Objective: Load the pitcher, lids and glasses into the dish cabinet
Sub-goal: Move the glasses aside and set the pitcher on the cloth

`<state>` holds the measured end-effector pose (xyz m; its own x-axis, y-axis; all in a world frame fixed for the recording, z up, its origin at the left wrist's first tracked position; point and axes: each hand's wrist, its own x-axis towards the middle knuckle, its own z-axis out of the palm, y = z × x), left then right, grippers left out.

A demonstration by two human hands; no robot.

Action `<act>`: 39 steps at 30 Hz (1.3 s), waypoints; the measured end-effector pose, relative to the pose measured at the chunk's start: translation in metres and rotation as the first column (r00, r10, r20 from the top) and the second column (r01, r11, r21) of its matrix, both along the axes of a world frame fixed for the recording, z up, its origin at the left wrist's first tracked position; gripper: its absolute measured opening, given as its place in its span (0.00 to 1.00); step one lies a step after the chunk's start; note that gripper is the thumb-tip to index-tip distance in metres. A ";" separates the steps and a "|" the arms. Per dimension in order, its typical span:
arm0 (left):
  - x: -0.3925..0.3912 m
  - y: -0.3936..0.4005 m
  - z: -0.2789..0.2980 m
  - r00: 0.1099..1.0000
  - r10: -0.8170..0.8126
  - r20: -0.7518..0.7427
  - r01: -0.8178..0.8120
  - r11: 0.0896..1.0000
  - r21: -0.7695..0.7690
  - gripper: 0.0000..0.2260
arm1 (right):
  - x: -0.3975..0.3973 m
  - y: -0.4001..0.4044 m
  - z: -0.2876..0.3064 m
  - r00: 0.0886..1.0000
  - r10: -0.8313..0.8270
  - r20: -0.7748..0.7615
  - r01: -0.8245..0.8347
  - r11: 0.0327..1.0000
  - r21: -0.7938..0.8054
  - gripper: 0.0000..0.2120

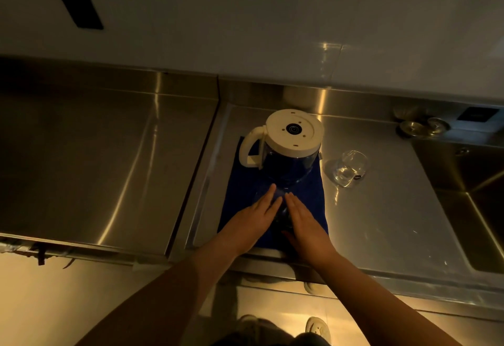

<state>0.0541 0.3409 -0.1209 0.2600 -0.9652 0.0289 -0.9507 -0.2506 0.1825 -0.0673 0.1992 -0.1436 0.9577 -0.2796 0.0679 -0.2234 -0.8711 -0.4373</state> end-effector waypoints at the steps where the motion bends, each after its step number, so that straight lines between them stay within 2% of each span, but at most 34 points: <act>1: 0.002 0.001 -0.001 1.000 -0.006 0.019 0.006 1.000 0.024 0.37 | 0.001 0.001 -0.002 1.000 0.012 -0.006 -0.012 0.999 -0.033 0.41; 4: 0.006 0.002 -0.005 0.999 0.016 0.041 -0.019 0.996 0.086 0.37 | 0.005 0.004 -0.006 0.999 0.040 -0.023 -0.042 0.994 -0.102 0.38; 7: 0.007 0.004 -0.010 0.994 0.076 0.077 -0.086 0.987 0.134 0.37 | 0.006 0.005 -0.009 0.995 0.066 -0.069 -0.076 0.988 -0.137 0.39; 10: 0.008 0.003 -0.010 0.987 0.070 0.142 -0.094 0.982 0.165 0.38 | 0.007 0.005 -0.010 0.993 0.060 -0.097 -0.076 0.982 -0.174 0.40; 14: 0.012 0.000 -0.009 0.964 0.034 0.264 -0.070 0.989 0.127 0.35 | 0.012 0.005 -0.009 0.996 0.027 -0.087 -0.042 0.983 -0.177 0.37; 21: 0.010 -0.008 -0.010 0.955 0.019 0.294 -0.060 0.990 0.131 0.34 | 0.033 0.002 -0.007 0.992 -0.082 -0.095 0.071 0.991 -0.117 0.36; 27: 0.009 -0.007 -0.012 0.943 -0.023 0.331 -0.014 0.994 0.110 0.34 | 0.027 -0.001 -0.001 0.999 -0.025 -0.040 0.020 0.992 -0.125 0.34; 35: 0.012 -0.016 -0.014 0.978 0.028 0.208 -0.035 0.999 0.032 0.31 | 0.012 -0.006 0.032 0.977 0.147 0.156 -0.115 0.974 -0.196 0.31; 39: 0.008 -0.019 -0.013 0.994 0.059 0.094 -0.059 0.998 -0.011 0.31 | 0.010 -0.006 0.039 0.965 0.188 0.185 -0.142 0.962 -0.235 0.30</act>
<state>0.0623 0.3219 -0.1334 0.3122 -0.9479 0.0636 -0.9474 -0.3056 0.0953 -0.0574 0.1933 -0.1046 0.9484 -0.0756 0.3078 0.0054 -0.9671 -0.2544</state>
